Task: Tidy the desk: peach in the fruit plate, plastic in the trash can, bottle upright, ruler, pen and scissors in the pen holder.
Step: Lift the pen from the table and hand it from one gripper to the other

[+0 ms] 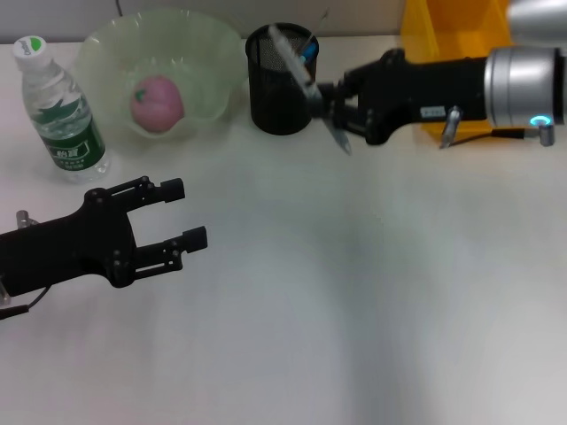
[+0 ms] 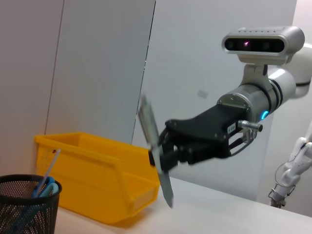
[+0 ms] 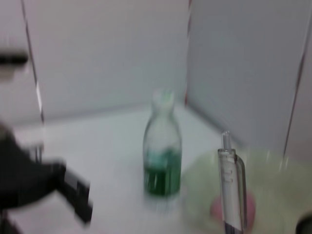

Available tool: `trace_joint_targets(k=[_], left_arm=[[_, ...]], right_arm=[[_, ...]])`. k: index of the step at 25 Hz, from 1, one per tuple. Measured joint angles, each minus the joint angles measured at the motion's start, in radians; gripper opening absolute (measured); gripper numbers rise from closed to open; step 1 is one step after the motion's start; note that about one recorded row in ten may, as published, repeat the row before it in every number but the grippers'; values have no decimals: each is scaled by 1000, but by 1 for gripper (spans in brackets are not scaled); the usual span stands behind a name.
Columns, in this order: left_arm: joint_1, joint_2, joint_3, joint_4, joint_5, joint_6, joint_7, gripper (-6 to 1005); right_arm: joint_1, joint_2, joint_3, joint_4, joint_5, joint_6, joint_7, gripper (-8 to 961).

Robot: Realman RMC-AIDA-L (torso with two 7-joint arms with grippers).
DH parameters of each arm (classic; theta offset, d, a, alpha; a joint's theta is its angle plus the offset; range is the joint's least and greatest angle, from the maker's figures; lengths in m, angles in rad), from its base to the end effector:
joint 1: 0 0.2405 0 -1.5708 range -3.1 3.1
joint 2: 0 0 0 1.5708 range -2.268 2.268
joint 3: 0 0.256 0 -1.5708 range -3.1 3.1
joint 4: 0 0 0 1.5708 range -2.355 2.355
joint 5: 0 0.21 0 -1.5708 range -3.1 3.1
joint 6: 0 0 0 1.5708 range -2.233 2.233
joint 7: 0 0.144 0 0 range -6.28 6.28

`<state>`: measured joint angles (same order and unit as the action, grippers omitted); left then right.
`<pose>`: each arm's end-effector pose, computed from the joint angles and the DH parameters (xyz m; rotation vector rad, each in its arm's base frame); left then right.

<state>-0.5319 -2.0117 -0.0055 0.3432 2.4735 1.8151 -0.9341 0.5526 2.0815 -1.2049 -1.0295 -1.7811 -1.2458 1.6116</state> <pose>-0.2967 0.2753 0.0054 -2.6502 -0.4714 -0.9825 0.1594 0.3790 -0.0059 -2.7290 0.2679 0.5569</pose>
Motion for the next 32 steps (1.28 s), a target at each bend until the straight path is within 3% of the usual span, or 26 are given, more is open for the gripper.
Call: trace_joint_targets(k=[3,9,16,26,27,32], left_arm=[[-1,-4,0,-1,-2,-1,0,759],[-3,-22,0,-3,-29,-5,3,759],[-4,-48,3,-7,-85,-8,13,758],[-21,-57,1,-135,-204,-85,66,759],[-60,-59,-3,-237,-248,-160,114,759],[-80,-61,-10,-283,-256,-194,148,758]], right_arm=[[4,0,34,66,79,0,-95,171],[66,-2,121,327,293,-5,-354,179],[77,-2,121,429,340,-14,-435,187],[69,4,116,660,510,-52,-665,200],[71,5,114,679,523,-53,-687,201],[84,11,116,775,558,-53,-768,207]])
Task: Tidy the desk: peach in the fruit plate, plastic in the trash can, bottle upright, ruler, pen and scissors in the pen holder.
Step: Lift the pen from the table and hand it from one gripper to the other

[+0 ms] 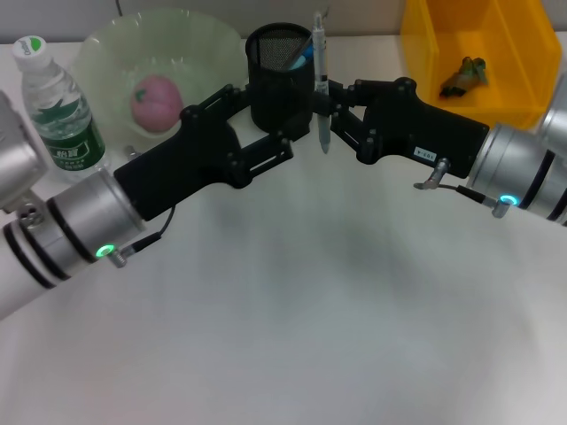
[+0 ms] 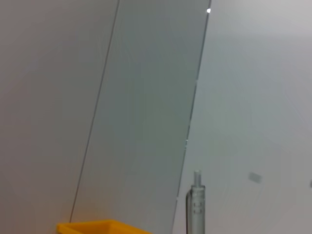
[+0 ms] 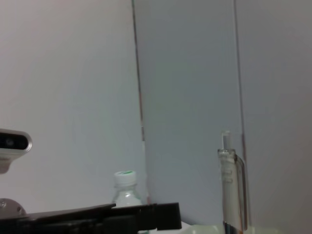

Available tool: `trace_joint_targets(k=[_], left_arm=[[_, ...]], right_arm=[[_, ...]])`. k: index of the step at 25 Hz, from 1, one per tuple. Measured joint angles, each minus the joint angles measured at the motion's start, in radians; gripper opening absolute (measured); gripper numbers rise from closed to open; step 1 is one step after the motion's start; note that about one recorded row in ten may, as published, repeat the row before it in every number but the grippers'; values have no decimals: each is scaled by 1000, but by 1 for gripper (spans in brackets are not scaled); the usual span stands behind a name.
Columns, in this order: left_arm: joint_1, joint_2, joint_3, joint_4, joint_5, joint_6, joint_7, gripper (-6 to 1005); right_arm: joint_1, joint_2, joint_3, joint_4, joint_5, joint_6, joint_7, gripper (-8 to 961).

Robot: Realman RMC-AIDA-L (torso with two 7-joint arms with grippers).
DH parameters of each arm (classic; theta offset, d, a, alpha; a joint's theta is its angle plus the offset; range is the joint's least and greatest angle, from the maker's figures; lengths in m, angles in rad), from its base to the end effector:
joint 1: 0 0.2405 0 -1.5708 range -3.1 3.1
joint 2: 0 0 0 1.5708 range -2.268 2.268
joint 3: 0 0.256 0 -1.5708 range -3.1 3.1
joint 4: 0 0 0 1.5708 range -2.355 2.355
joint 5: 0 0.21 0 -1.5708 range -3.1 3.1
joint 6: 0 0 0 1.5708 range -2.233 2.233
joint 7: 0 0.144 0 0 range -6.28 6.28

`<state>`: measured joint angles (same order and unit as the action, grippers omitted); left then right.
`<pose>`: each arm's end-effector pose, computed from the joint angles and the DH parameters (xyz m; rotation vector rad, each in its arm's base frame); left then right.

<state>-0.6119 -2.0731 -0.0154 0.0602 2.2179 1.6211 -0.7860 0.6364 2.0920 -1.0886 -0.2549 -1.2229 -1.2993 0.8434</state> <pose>-0.2375 0.3082 -0.0463 -2.3872 -0.4566 -1.2628 0.2189 0.3564 -0.0574 -2.4463 0.3572 0.9835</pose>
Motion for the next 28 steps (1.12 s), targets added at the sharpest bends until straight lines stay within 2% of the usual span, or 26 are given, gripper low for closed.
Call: trace_joint_targets(k=[1,7,8,14,16,19,28], left_arm=[[-31,-3,-29,-70,-12,-97,50,758],[-45,-5,-48,-105,-13,-127,77,757],[-53,-6,-88,-144,-14,-172,107,757],[-54,-6,-108,-161,-14,-192,125,756],[-67,-7,-132,-197,-14,-253,163,756],[-73,-7,-136,-209,-14,-272,179,756],[-91,-7,-152,-216,-14,-321,184,754]], right_arm=[[4,0,0,23,19,1,-17,208],[24,0,-6,115,61,-1,-99,216],[24,0,-7,123,61,0,-106,217],[24,0,-7,131,61,3,-114,224],[30,0,-7,139,61,3,-122,227],[46,0,-7,161,61,7,-135,230],[52,0,-7,166,58,13,-148,241]])
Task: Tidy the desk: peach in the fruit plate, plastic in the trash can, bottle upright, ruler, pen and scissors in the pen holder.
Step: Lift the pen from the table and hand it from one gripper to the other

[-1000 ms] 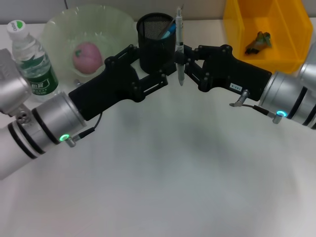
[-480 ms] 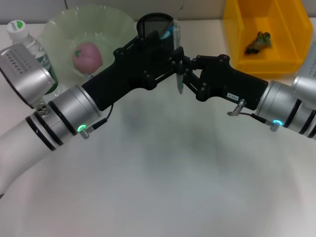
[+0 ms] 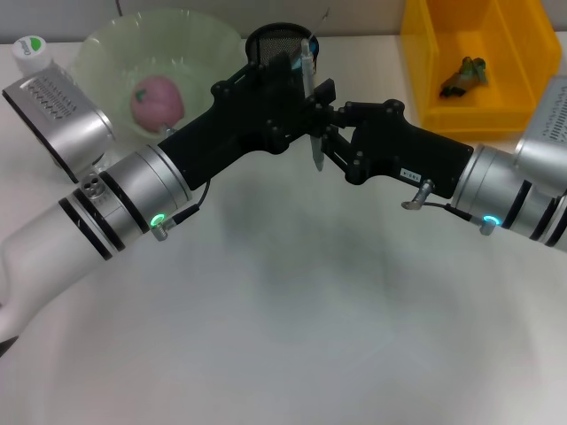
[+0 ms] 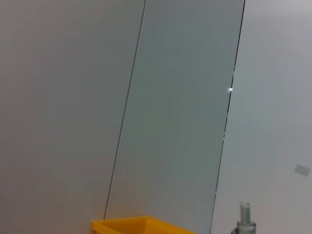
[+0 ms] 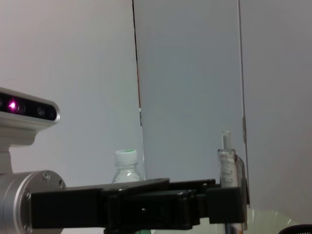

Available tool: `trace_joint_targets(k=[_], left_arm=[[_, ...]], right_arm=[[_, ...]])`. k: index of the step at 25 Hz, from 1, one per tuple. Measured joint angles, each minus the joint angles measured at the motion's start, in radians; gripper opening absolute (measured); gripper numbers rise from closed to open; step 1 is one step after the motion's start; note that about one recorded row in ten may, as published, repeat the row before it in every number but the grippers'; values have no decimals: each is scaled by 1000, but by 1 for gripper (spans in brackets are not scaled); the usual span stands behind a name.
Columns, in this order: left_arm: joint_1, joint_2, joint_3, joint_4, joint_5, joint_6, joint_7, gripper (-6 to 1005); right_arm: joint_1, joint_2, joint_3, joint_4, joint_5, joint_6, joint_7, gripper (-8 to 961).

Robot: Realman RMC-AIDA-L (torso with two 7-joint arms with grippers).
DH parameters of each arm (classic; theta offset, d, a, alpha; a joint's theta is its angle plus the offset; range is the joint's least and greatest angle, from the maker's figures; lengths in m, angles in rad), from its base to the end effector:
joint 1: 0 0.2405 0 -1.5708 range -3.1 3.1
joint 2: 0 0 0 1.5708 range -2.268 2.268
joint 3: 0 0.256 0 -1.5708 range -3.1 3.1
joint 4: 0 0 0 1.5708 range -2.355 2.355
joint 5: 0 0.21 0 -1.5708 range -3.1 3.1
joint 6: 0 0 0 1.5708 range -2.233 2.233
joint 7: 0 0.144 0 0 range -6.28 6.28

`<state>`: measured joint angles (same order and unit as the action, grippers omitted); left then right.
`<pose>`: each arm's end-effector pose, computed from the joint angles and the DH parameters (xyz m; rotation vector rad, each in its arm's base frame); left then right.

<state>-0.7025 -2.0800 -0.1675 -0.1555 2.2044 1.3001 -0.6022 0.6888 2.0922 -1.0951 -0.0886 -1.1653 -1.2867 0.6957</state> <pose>-0.2046 0.3438 -0.0845 -2.2744 -0.4949 -1.1421 0.2250 0.3486 -0.0764 -2.4450 0.3527 0.9333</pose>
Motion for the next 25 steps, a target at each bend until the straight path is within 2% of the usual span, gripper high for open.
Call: trace_joint_targets(k=[12,19,25], left_arm=[[-3,0,-9,-4,5,-9,20,717],[-13,0,-9,-13,6,-39,18,369],[-14,0,-9,-15,4,-40,18,227]], right_arm=[[0,0,0,1,0,14,-1,256],[5,0,0,3,-1,26,-1,265],[6,0,0,3,1,27,-1,272]])
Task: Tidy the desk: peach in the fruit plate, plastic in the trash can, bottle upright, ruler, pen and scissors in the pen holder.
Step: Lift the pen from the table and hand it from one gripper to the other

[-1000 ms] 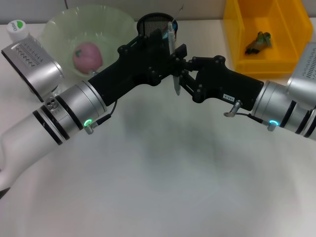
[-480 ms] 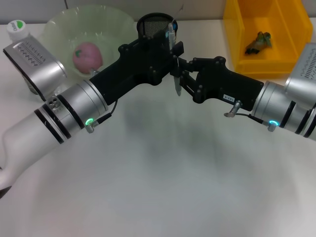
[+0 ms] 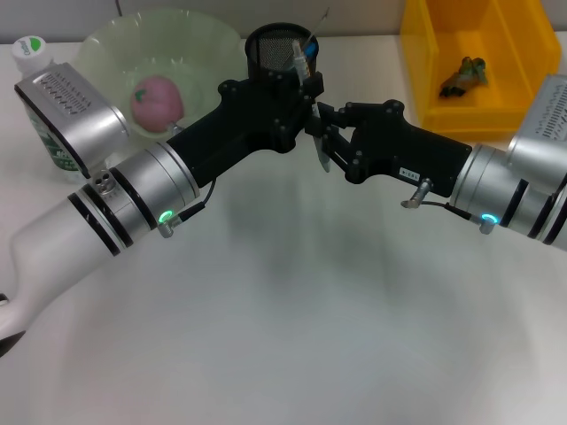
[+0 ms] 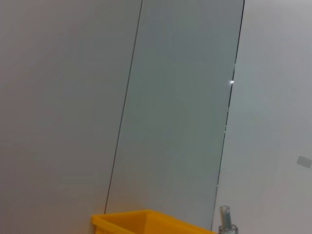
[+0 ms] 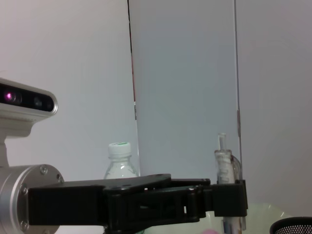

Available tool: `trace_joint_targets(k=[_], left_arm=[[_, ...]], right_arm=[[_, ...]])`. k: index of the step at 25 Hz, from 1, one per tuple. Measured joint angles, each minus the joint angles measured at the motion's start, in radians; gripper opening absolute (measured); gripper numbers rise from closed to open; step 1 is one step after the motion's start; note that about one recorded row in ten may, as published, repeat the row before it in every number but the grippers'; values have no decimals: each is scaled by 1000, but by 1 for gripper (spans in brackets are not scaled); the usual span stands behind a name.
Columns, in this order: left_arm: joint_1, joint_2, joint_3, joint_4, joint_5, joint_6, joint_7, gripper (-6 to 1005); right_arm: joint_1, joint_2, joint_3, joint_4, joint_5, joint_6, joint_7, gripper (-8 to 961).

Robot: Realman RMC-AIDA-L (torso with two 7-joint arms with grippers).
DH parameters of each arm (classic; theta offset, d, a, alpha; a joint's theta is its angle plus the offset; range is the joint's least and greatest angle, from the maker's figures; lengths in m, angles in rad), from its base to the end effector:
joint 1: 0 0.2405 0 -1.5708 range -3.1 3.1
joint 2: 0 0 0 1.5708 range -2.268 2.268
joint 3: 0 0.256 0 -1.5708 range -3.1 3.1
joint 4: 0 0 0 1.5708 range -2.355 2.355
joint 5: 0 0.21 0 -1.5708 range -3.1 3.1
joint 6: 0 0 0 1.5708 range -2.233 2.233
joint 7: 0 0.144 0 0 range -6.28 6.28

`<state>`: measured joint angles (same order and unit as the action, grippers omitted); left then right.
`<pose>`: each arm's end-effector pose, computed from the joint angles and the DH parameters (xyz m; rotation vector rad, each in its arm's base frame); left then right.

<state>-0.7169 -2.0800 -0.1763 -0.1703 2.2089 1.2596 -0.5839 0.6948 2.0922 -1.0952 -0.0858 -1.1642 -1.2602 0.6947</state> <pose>-0.2012 0.3479 -0.0890 -2.2829 -0.4893 -1.1102 0.2264 0.3515 -0.0777 -2.4427 0.3619 0.9045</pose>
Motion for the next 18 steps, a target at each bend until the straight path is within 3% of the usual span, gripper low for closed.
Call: trace_joint_targets(k=[2,18], left_arm=[[0,0,0,0,0,0,-2,179],[-6,0,-40,2,-6,-26,-6,150]], right_arm=[[0,0,0,0,1,0,0,274],[-2,0,5,-7,4,-1,1,294]])
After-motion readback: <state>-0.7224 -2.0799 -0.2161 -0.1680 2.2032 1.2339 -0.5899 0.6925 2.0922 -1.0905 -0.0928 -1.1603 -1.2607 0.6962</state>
